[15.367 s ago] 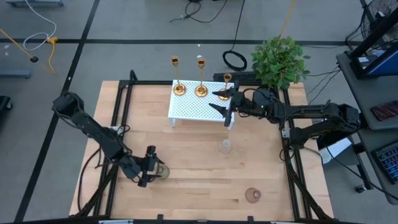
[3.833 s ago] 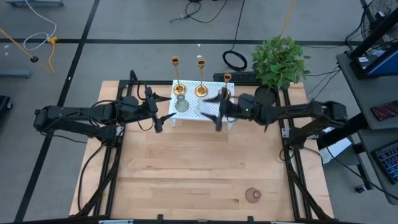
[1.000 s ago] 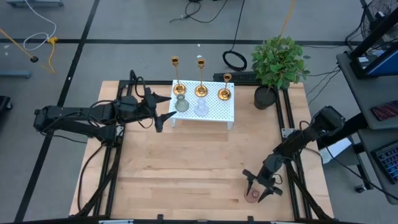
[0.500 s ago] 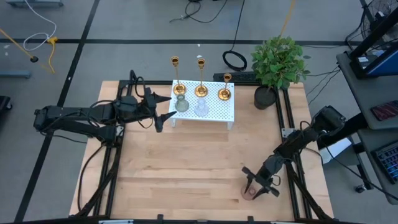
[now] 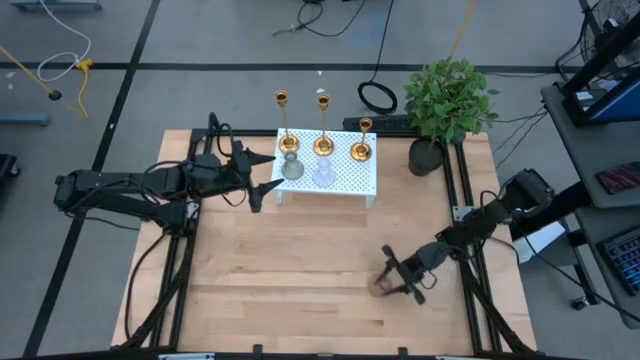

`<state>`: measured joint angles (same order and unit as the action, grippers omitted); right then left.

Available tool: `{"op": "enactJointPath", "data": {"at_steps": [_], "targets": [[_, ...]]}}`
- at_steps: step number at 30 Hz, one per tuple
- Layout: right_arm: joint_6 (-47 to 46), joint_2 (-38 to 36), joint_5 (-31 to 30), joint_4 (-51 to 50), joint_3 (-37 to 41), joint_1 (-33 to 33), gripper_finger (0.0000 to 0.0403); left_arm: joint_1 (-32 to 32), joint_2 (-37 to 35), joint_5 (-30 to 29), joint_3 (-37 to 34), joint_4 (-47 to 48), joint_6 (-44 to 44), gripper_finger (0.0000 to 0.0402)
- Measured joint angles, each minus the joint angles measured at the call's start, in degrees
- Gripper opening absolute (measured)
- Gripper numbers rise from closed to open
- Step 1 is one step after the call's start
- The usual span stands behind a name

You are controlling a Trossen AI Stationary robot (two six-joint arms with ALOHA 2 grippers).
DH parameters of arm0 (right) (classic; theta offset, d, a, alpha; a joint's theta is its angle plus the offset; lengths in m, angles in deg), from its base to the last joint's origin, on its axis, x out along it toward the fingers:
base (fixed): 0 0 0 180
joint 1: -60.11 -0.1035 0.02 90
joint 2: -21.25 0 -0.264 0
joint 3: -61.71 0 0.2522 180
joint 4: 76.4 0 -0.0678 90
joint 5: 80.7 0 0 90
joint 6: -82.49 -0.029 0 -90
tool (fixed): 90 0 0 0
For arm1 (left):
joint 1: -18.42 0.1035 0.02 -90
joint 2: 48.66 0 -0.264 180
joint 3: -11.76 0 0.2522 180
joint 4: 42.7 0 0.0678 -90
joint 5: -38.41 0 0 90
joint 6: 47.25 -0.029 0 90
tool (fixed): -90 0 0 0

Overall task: Pick & Place candle stick holders
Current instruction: Put the red glass candle holder on the shelf aligned with the other glass candle holders

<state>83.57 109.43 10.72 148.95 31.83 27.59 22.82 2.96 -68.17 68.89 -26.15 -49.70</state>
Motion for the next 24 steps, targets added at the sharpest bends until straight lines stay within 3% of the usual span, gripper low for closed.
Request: {"op": "enactJointPath", "data": {"at_steps": [4,14,21,24], "targets": [[-2.16,0.04,-1.63,2.79,0.06,4.6,0.0151,0.0,-0.01,0.0,0.0,0.0,0.0,0.0312],[-4.54,-2.33,-1.84,9.81,-0.73,17.42,0.0156,0.0,-0.01,0.0,0.0,0.0,0.04,0.0312],[1.83,-10.55,-2.18,3.84,-5.39,24.21,0.0142,0.0,0.16,0.02,-0.02,0.1,0.09,0.0312],[4.28,-15.34,-7.72,-2.63,-8.5,26.19,0.0143,0.0,0.16,0.02,-0.02,0.07,0.09,0.0312]]}}
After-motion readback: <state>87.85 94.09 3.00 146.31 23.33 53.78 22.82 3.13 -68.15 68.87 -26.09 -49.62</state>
